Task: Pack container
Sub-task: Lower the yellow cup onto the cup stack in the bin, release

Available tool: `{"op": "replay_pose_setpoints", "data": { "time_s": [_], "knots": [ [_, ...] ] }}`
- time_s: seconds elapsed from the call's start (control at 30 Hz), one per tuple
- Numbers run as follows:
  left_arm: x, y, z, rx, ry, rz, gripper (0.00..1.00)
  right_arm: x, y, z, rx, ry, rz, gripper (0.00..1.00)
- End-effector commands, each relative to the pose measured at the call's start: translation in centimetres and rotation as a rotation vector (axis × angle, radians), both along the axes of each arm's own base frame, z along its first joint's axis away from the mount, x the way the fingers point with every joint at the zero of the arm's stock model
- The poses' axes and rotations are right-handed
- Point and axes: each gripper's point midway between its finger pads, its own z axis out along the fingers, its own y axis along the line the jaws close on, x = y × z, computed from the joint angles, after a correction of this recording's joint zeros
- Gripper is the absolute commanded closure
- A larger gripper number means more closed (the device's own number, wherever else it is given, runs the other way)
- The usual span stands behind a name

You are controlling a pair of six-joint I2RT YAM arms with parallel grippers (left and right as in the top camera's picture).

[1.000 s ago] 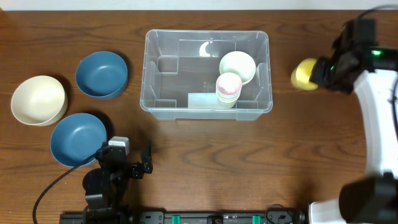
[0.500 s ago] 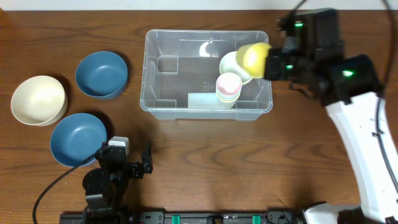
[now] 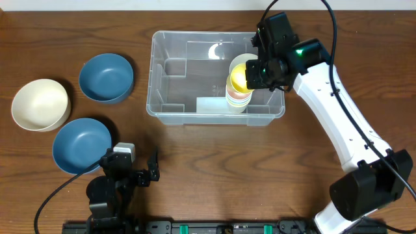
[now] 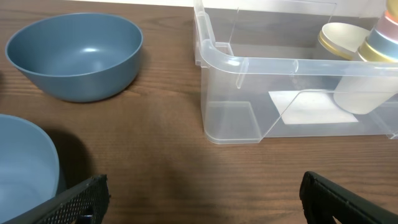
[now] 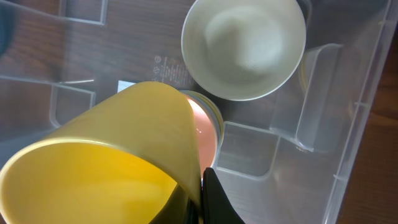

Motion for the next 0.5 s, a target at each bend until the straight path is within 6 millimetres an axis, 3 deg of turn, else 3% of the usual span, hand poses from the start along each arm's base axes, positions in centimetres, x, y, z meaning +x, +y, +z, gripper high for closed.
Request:
{"op": "replay_pose_setpoints", "data": {
  "time_s": [0.0,0.37,0.4,0.43,0.47],
  "knots": [
    [0.0,0.2,-0.9,0.016,0.018,0.004,0.02,-0.2,0.4,0.7,0.005,-0.015,-0.007,0.99],
    [0.0,0.2,-0.9,0.016,0.018,0.004,0.02,-1.8,-0.3,-0.2,-0.027,0.057,-0.006,0.99],
    [0.0,0.2,-0.9,0.016,0.018,0.004,0.02,-1.9,-0.3,-0.2,-0.028,0.059,-0.006,0.93],
    [0.0,0.2,-0.9,0.016,0.018,0.004,0.02,-1.9,-0.3,-0.2,-0.029,0.061,-0.006,0.72],
    [0.0,0.2,-0.9,0.016,0.018,0.004,0.02,-1.9,-0.3,-0.2,-0.03,0.061,-0.005,0.44]
  ]
}}
